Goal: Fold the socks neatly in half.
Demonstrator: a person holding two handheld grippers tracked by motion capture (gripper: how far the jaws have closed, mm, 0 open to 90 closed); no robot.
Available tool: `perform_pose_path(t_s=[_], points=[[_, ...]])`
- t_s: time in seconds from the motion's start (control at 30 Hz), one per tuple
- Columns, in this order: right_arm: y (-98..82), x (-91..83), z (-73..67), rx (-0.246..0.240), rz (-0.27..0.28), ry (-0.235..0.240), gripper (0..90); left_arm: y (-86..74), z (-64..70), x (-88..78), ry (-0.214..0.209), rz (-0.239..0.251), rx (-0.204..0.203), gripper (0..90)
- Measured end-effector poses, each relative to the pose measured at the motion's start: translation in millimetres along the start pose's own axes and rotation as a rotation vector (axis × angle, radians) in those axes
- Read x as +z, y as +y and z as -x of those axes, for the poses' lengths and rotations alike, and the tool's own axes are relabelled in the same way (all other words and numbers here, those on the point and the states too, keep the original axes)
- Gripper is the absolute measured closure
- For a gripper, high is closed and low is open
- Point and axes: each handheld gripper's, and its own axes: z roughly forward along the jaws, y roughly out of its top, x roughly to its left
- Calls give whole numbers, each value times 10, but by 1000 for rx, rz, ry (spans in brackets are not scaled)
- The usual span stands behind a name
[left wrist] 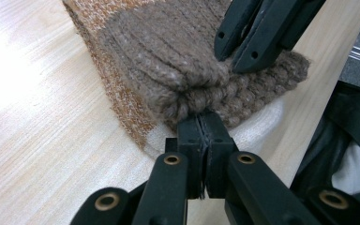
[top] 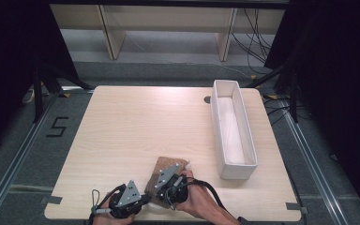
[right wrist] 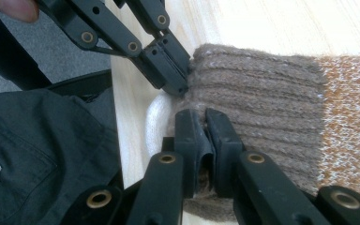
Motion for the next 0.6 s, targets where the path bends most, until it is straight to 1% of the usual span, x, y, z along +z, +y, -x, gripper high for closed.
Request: perform_pose_path(t_s=[0.03, 0.07, 0.1, 0.13, 0.17, 0.2, 0.23, 0.27, 0.3, 0.33, 0.37, 0.4, 0.47, 0.5, 0.53, 0.57, 0.6], points=[[1, 3, 4, -7, 4, -3, 835, 1, 13, -7, -13, 18, -15, 875], [0, 2, 3, -4, 4, -2, 828, 5, -3, -39, -11, 10, -6, 875], [2, 0, 11, -5, 7, 6, 817, 6, -10, -70, -4, 24, -11, 877], [1, -20, 6, 17, 14, 5, 799, 13, -14, -115, -13, 40, -24, 890], [3, -41, 14, 18, 25, 5, 768, 17, -38, -168, 4, 58, -16, 890], [6, -71, 18, 29, 36, 9, 724, 31, -51, -230, 13, 71, -35, 890], [13, -109, 33, 36, 57, 13, 678, 54, -68, -270, 27, 102, -53, 890], [25, -160, 77, 10, 87, 10, 664, 91, -99, -308, 35, 111, -46, 889], [33, -223, 100, 35, 100, 19, 649, 138, -115, -333, 42, 121, -37, 889], [39, -298, 120, 79, 122, 27, 644, 190, -130, -344, 43, 129, -18, 888], [51, -378, 178, 63, 154, 3, 641, 249, -120, -336, 45, 158, -18, 886], [58, -458, 228, 63, 170, -15, 637, 314, -135, -336, 42, 153, 11, 883], [53, -589, 351, 83, 195, -54, 640, 448, -126, -280, 36, 177, 15, 871], [45, -633, 404, 117, 204, -66, 646, 511, -120, -238, 26, 181, 23, 862], [38, -668, 471, 129, 203, -89, 648, 565, -110, -196, 8, 169, 34, 847], [32, -690, 526, 155, 198, -110, 652, 605, -78, -141, -7, 172, 32, 829], [26, -694, 582, 165, 195, -135, 653, 637, -48, -101, -21, 145, 56, 820]])
